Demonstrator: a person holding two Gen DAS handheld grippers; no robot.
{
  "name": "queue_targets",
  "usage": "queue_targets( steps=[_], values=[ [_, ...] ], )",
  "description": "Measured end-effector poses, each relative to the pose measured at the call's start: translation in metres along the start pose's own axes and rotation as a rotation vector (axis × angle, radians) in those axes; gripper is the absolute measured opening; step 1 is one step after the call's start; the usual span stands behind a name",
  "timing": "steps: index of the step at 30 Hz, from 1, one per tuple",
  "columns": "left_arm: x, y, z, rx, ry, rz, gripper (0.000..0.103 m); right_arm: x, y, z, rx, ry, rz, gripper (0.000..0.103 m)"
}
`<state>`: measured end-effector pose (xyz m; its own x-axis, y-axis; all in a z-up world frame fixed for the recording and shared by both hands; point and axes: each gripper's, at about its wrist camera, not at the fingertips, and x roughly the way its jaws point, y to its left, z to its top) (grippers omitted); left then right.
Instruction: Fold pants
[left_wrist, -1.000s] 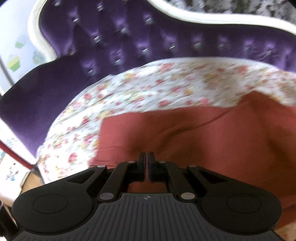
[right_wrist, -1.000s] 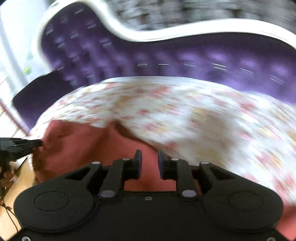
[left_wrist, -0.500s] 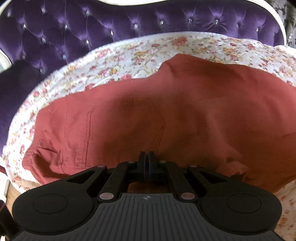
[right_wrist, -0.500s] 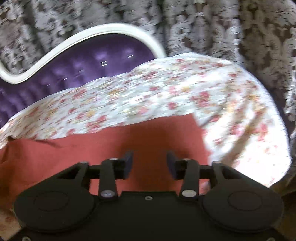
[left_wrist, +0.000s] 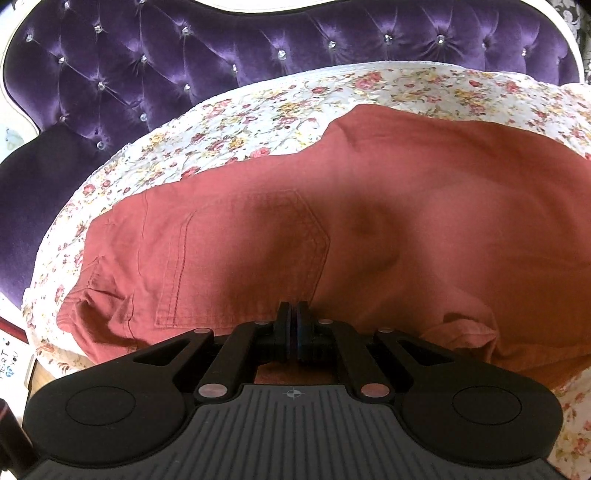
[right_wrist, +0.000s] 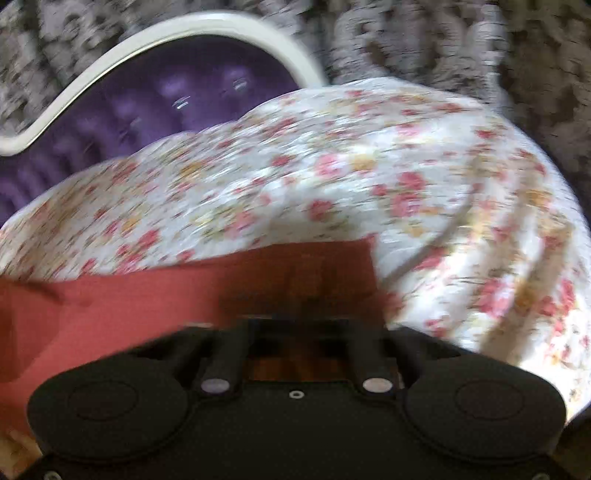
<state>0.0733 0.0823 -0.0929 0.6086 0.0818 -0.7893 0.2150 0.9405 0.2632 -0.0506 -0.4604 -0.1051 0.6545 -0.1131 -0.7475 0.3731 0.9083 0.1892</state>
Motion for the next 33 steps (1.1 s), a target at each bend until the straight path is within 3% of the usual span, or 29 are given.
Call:
queue_targets(
  steps=[3,5,7,9,12,14,16,23,27,29,33],
  values=[
    [0.001,-0.001,0.000,0.016,-0.003,-0.003,0.004,-0.013,0.019,0.003,-0.147,-0.067,-0.197,0.007],
    [0.001,-0.001,-0.001,0.021,-0.008,-0.010,0.004,-0.008,0.004,0.009,-0.101,-0.055,-0.270,0.007],
    [0.001,-0.001,-0.002,0.031,-0.016,-0.013,0.004,-0.002,-0.019,0.010,0.030,-0.014,-0.190,0.007],
    [0.000,-0.002,-0.003,0.031,-0.018,-0.016,0.004,-0.002,-0.018,0.008,0.004,-0.005,-0.177,0.009],
    [-0.002,-0.002,-0.001,0.032,-0.012,-0.018,0.004,-0.014,-0.017,0.010,-0.009,-0.036,-0.161,0.025],
    [-0.006,-0.002,0.001,0.030,-0.007,-0.017,0.004,-0.027,-0.026,0.012,0.030,-0.061,-0.109,0.049],
    [-0.015,-0.005,0.004,0.036,-0.016,-0.021,0.004,-0.037,-0.037,0.011,0.071,-0.076,-0.050,0.055],
    [-0.034,-0.036,0.021,0.051,-0.064,-0.133,0.004,-0.020,-0.059,0.013,0.134,-0.021,0.024,0.055],
    [-0.022,-0.054,0.017,0.095,-0.014,-0.137,0.004,-0.006,-0.073,0.010,0.187,0.017,0.086,0.056],
    [-0.016,-0.059,0.009,0.128,0.010,-0.126,0.004,-0.004,-0.076,0.008,0.193,0.014,0.121,0.061],
    [-0.021,-0.062,-0.002,0.151,-0.003,-0.115,0.004,-0.002,-0.072,0.009,0.153,0.013,0.162,0.065]
  ],
)
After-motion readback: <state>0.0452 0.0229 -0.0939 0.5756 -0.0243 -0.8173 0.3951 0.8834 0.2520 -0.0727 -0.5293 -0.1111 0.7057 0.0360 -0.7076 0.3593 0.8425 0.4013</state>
